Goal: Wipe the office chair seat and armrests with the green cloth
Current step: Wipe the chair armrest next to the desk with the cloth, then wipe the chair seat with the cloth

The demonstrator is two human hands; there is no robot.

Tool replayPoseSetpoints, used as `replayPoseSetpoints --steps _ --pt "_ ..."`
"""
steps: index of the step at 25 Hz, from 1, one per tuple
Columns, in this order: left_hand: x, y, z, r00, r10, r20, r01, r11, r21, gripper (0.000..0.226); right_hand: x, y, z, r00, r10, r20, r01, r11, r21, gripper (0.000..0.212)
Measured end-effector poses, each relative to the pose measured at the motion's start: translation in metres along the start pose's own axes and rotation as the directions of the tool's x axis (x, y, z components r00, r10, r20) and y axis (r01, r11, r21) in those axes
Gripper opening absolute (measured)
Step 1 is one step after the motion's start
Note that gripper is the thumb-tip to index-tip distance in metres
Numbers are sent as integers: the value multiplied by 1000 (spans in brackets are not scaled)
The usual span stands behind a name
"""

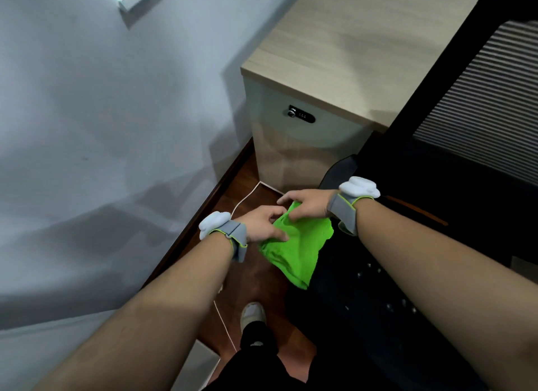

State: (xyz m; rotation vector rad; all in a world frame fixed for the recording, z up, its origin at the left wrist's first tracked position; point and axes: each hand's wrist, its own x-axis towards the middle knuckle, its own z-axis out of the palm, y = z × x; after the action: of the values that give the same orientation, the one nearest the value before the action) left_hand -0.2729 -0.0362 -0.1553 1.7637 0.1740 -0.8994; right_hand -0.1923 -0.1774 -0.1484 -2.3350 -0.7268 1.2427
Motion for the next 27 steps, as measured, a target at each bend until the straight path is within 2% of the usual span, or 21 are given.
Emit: replayPoseSetpoints --steps 3,7,11,13,15,17,20,22,27 --pt "-7 13 -14 998 43 -48 -36 989 141 23 -14 -1 -14 999 -14 -36 20 988 155 40" --pt "-6 32 -30 991 54 -120 -11 942 336 26 -37 7 -24 970 39 -241 55 926 374 34" --pt "1 63 -34 975 173 -143 -94 894 439 25 -69 21 -35 890 143 -433 87 880 468 20" --pt "5 81 -32 959 236 -159 -146 886 440 24 -86 28 -42 852 195 -486 93 856 508 27" --pt "8 103 -19 952 286 -109 -202 855 478 21 -113 39 -45 807 242 -539 109 836 538 28" --pt "13 121 0 941 328 -85 -234 810 537 18 -137 55 -47 772 284 -568 86 839 536 20" --pt "21 136 38 915 381 -132 -237 773 588 18 -173 81 -38 725 357 -589 -17 864 503 23" --pt "30 139 74 903 402 -151 -228 747 624 16 -195 109 -24 682 425 -595 -64 845 530 22" --pt "56 126 149 939 341 -41 -210 665 717 19 -227 169 26 643 551 -533 -175 782 598 14"
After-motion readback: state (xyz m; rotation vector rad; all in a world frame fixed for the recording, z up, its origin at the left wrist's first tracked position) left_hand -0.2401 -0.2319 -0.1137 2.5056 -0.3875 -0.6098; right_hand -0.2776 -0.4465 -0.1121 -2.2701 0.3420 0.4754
